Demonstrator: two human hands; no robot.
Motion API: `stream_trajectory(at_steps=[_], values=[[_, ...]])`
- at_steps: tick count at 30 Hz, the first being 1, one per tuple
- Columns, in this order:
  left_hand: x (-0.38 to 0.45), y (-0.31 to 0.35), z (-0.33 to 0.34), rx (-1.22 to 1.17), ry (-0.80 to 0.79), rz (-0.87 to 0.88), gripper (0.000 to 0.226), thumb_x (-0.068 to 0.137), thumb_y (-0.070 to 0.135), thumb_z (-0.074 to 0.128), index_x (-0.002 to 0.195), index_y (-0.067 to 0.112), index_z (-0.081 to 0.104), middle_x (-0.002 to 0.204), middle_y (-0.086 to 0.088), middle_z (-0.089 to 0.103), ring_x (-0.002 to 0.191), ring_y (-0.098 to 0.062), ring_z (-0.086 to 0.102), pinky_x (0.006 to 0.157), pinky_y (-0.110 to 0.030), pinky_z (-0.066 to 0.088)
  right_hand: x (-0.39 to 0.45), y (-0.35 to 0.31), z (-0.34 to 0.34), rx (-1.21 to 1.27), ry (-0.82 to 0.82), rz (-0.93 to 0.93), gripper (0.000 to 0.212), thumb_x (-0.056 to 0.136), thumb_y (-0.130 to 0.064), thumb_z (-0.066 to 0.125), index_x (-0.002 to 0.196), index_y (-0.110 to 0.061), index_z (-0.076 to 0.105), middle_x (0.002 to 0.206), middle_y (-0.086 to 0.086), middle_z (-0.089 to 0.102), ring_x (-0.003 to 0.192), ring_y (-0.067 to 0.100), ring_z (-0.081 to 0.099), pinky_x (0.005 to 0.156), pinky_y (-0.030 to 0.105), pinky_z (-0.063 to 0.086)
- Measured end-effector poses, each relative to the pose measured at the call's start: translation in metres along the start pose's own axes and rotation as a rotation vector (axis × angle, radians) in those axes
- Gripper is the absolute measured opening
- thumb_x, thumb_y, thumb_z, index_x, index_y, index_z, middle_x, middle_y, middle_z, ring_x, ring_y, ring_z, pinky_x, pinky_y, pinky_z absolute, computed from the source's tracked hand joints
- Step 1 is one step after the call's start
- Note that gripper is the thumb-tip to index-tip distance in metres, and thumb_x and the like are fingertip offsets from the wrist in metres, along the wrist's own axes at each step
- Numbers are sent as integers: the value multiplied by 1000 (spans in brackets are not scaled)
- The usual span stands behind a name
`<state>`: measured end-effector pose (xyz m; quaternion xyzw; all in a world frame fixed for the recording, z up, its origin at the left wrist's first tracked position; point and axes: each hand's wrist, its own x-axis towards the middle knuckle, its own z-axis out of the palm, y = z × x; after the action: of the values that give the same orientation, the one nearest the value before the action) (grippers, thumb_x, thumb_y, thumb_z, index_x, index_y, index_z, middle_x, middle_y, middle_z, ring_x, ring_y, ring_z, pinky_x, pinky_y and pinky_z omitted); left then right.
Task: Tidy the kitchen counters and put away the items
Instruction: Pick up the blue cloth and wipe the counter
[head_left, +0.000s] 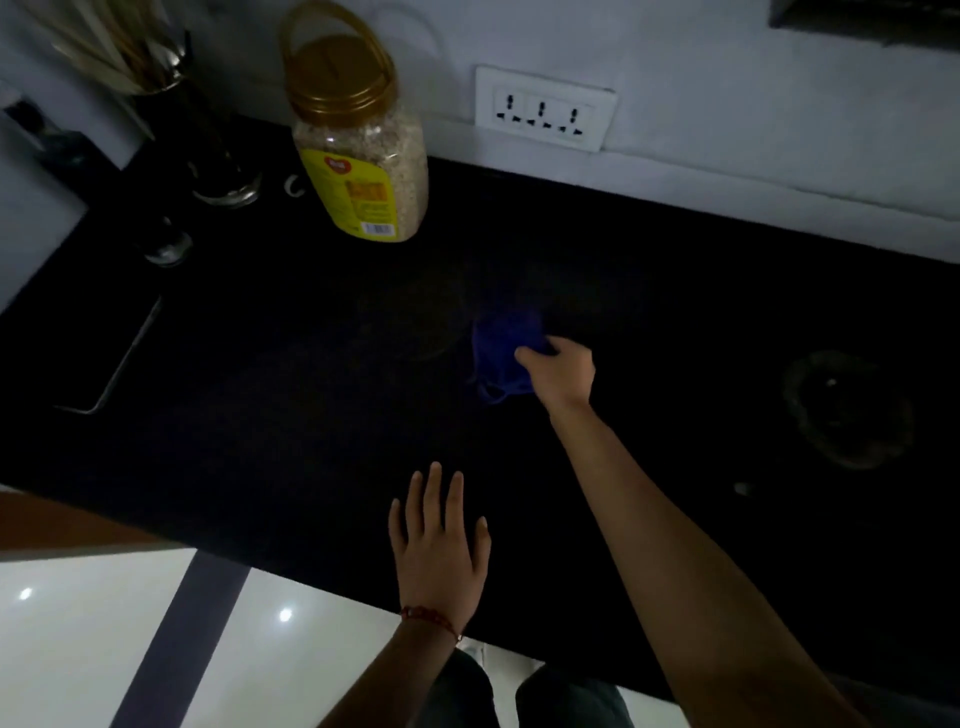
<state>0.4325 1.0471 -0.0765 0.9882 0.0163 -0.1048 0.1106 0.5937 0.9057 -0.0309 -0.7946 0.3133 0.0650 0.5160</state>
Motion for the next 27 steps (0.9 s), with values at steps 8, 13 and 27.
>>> stream_trajectory(at_steps=[8, 13, 27], values=[[-2, -5, -2, -29, -34, 159, 53, 82, 42, 34, 126, 18, 48, 137, -14, 49, 129, -33, 43, 105, -52, 32, -102, 62, -67, 22, 140, -20, 43, 77, -24, 69, 117, -16, 59, 105, -4, 60, 90, 11, 59, 76, 24, 52], [-7, 0, -7, -90, -78, 335, 51, 80, 38, 40, 119, 10, 57, 133, -19, 53, 126, -39, 45, 101, -55, 37, -184, 126, -139, 145, 229, -42, 37, 78, -16, 69, 114, -14, 58, 102, 0, 61, 88, 13, 62, 64, 10, 53], [-211, 214, 40, -349, -487, 941, 51, 79, 40, 39, 103, 4, 65, 109, -10, 63, 104, -21, 58, 89, -22, 39, -427, 398, -276, 657, 992, 517, 19, 78, 1, 61, 92, -11, 64, 81, 13, 65, 74, 26, 60, 69, 32, 46]])
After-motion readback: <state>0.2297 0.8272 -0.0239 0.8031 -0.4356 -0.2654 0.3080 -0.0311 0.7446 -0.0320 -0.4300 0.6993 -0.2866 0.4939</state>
